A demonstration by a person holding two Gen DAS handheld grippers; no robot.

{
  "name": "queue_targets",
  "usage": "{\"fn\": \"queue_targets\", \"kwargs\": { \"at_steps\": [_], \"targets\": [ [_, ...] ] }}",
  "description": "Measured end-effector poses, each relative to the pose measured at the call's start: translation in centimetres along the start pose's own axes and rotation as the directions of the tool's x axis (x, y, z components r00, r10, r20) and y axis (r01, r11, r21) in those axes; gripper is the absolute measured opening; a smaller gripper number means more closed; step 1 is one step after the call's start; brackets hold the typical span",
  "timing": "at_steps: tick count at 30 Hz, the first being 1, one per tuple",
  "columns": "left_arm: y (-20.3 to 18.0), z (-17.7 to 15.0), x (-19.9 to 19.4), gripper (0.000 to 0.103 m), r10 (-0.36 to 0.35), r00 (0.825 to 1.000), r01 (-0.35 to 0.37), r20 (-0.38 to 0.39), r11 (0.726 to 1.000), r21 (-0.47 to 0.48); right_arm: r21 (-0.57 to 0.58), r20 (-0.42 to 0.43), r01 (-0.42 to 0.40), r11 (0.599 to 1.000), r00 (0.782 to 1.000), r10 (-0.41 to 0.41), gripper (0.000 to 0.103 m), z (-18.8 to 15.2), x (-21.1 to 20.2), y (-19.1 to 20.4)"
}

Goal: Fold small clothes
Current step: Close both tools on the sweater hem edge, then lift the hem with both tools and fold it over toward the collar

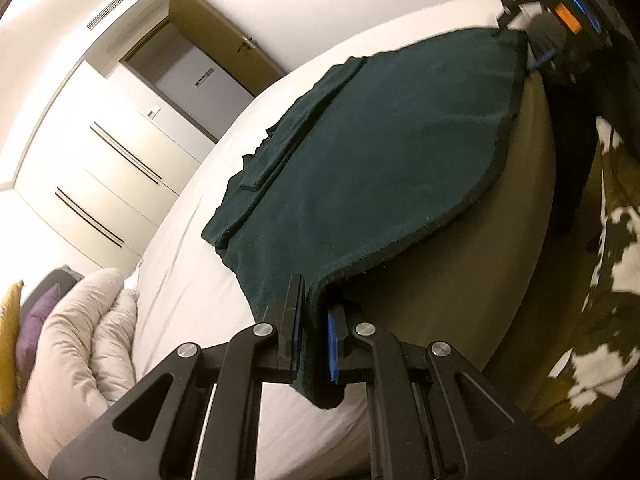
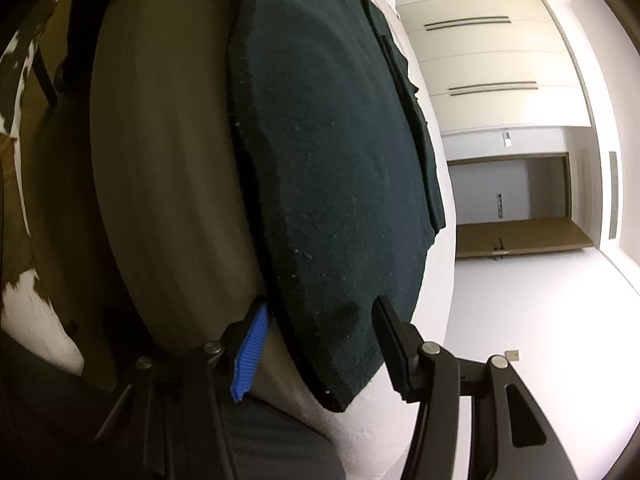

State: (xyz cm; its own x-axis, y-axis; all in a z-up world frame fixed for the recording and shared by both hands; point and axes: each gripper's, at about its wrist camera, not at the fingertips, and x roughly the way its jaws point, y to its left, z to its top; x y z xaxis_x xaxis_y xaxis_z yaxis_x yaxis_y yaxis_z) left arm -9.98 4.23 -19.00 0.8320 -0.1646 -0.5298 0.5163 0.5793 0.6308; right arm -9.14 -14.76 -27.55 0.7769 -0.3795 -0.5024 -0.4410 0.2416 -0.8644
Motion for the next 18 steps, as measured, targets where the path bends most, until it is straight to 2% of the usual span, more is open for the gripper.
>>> {"fn": "queue_targets", "kwargs": {
  "at_steps": [4, 5, 6, 8, 13, 18],
  "targets": [
    [1.2, 0.5, -0.5, 0.009, -0.028, 1.0, 0.029, 0.01, 0.996, -0.085, 0.005, 0.007, 0.012, 1.0, 1.0, -0.012, 0.058, 0.1, -0.1, 0.1],
    [1.5, 0.5, -0.6, 0.009, -0.03, 0.999, 0.031, 0.013, 0.994, -0.103, 0.016, 0.006, -0.001, 1.0, 1.0, 0.0, 0.046, 0.2, -0.2, -0.1],
    [1.8, 0.7, -0.8, 0.009, -0.028, 0.999, 0.03, 0.016, 0.993, -0.118, 0.026, 0.002, -0.013, 1.0, 1.0, 0.013, 0.028, 0.2, -0.2, -0.3],
    [2.2, 0.7, -0.9, 0.009, -0.024, 1.0, 0.025, 0.016, 0.992, -0.121, 0.036, 0.012, 0.011, 0.999, 1.0, -0.011, 0.016, 0.1, -0.4, -0.8],
    [2.1, 0.3, -1.3, 0.009, -0.02, 1.0, 0.022, 0.012, 0.993, -0.112, 0.076, 0.03, 0.042, 0.996, 0.999, -0.044, 0.012, -0.1, -1.4, -2.6],
    [2.2, -0.1, -1.6, 0.009, -0.02, 1.0, 0.021, 0.007, 0.987, -0.159, 0.122, 0.042, 0.016, 0.992, 0.999, -0.021, 0.006, 0.0, -1.8, -3.9]
  ]
}}
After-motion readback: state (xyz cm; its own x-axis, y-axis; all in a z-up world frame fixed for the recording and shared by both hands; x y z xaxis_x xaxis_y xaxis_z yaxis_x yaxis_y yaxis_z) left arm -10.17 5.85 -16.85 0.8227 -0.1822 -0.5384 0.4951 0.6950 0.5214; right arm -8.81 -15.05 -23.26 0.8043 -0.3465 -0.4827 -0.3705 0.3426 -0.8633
